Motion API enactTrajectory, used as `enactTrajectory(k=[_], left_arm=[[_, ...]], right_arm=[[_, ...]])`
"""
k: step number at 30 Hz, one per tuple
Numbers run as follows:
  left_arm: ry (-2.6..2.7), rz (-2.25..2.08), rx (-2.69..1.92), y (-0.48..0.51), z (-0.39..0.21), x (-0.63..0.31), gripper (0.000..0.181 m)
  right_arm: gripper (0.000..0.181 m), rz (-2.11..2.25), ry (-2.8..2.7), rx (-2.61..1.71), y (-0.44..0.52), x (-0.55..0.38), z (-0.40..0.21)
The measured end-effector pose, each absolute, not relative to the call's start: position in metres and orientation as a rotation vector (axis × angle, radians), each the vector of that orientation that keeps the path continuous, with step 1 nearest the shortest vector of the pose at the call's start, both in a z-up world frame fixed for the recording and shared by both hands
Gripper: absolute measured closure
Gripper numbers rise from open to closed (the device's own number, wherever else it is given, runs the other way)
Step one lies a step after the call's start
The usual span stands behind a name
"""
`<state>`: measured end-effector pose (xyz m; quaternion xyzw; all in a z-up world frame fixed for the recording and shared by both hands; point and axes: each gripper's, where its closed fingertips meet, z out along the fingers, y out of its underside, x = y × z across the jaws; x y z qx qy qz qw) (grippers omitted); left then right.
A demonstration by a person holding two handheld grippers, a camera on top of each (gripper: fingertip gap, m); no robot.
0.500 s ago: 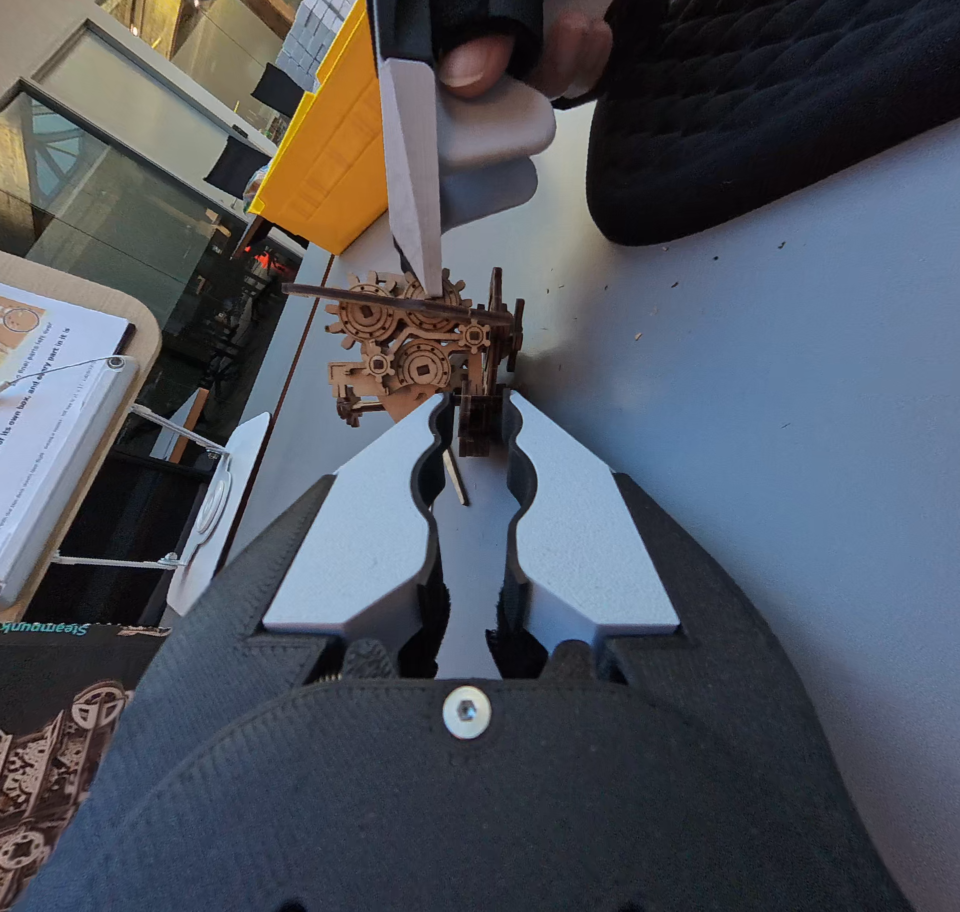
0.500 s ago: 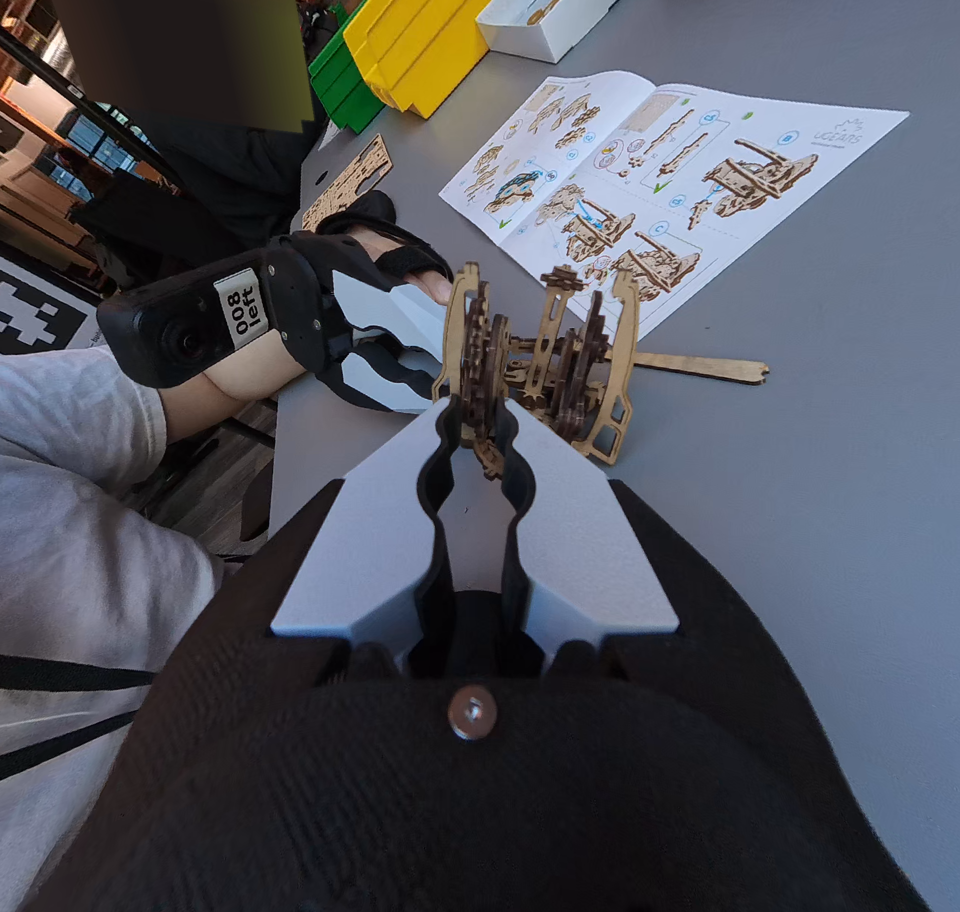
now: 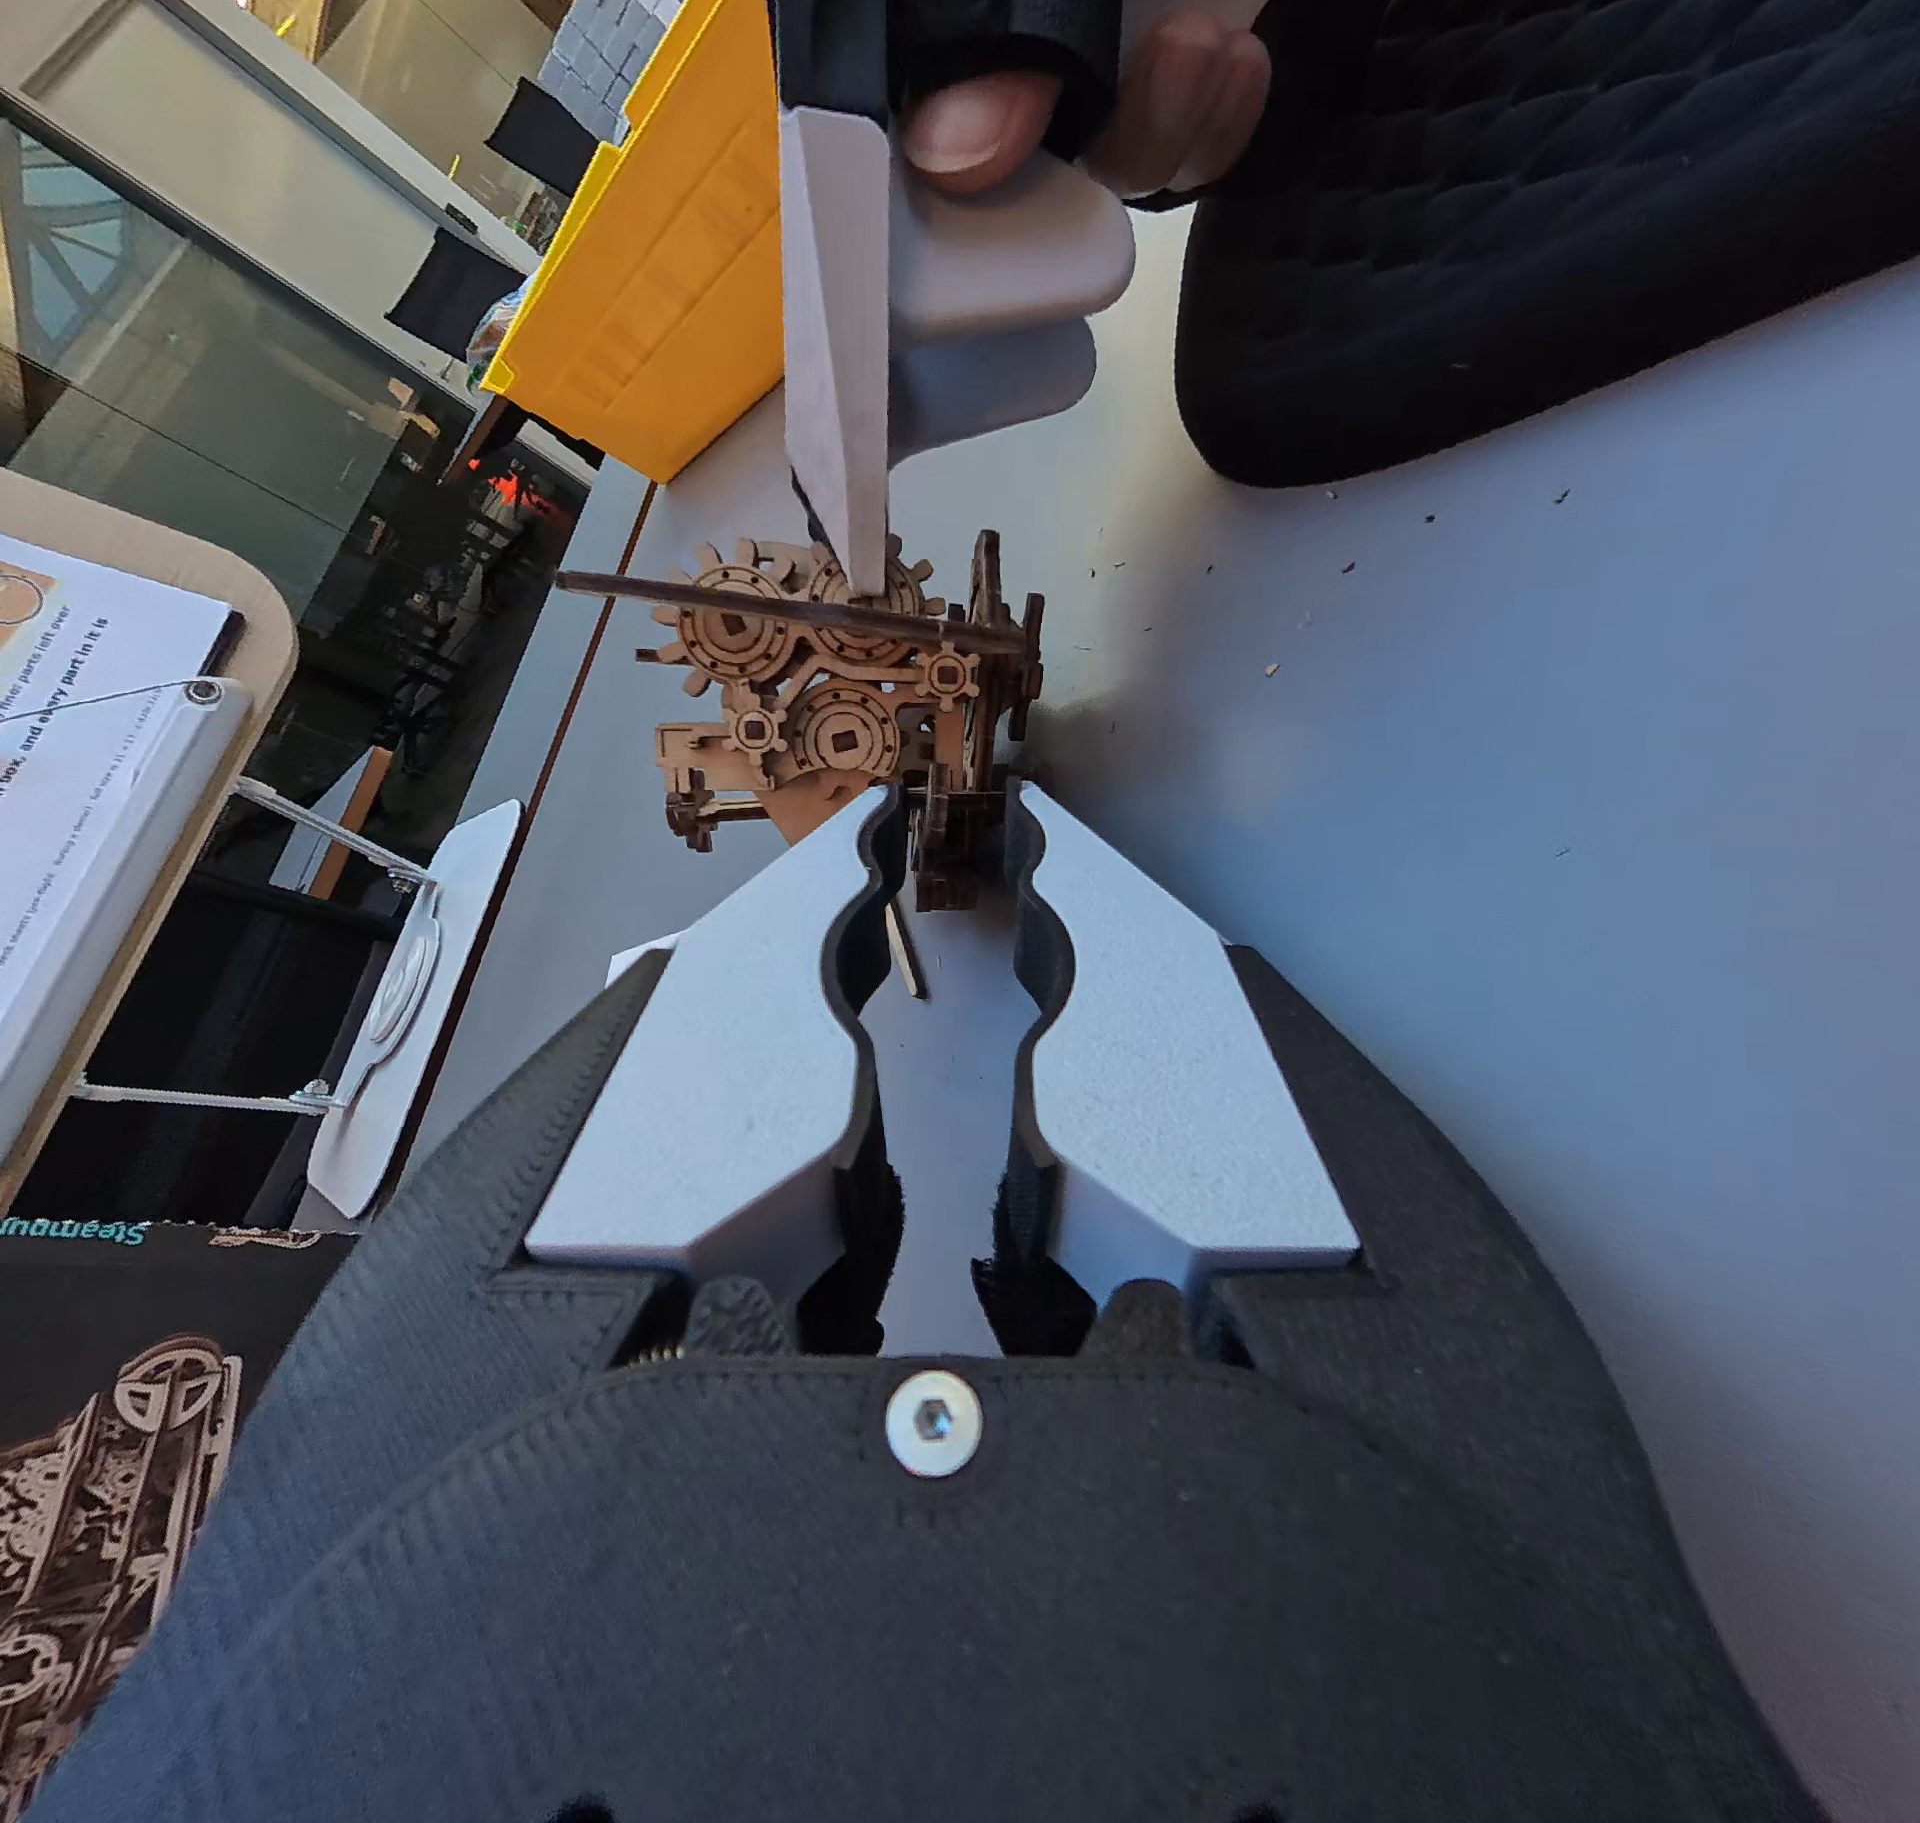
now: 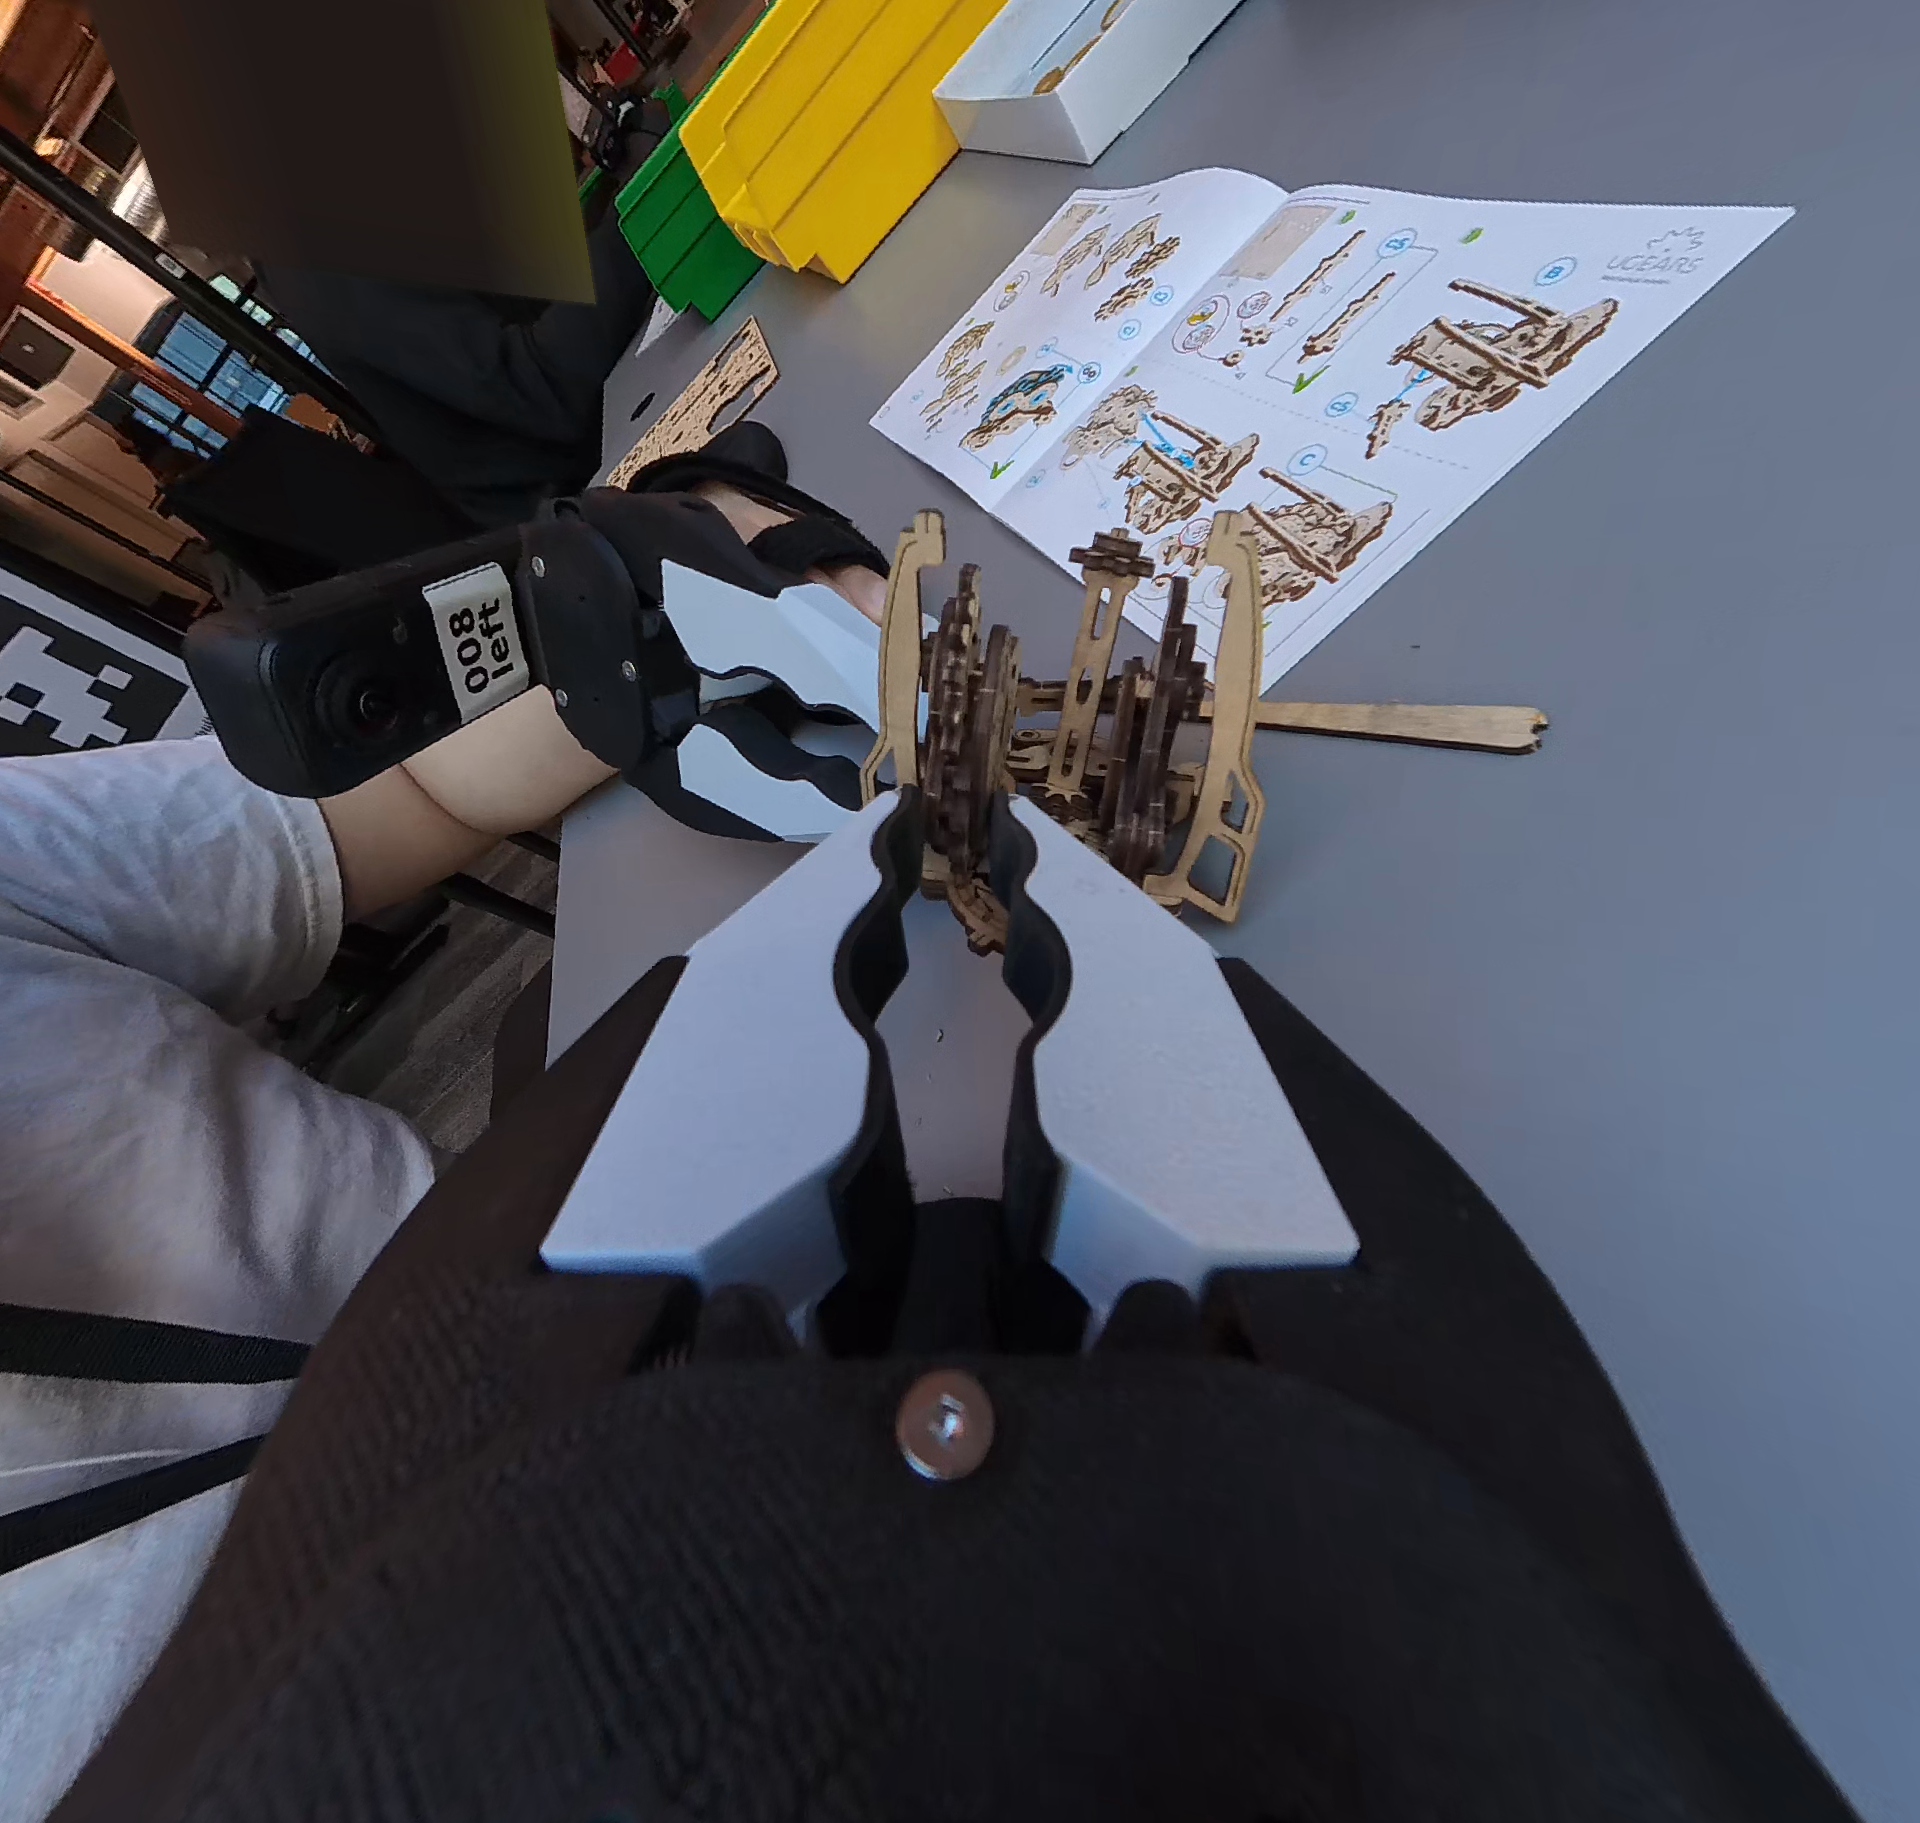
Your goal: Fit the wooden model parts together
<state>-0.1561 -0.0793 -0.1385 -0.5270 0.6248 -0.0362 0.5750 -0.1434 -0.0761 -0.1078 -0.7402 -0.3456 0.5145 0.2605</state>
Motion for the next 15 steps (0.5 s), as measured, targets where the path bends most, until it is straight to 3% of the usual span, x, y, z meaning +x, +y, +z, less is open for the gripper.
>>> enactTrajectory(k=[15], left_arm=[[1.464, -0.066, -1.288, -0.0788, -0.1392, -0.1574, 0.165]], right_arm=[[0.17, 1.281, -0.987, -1.955, -0.0786, -0.1445, -0.1089]])
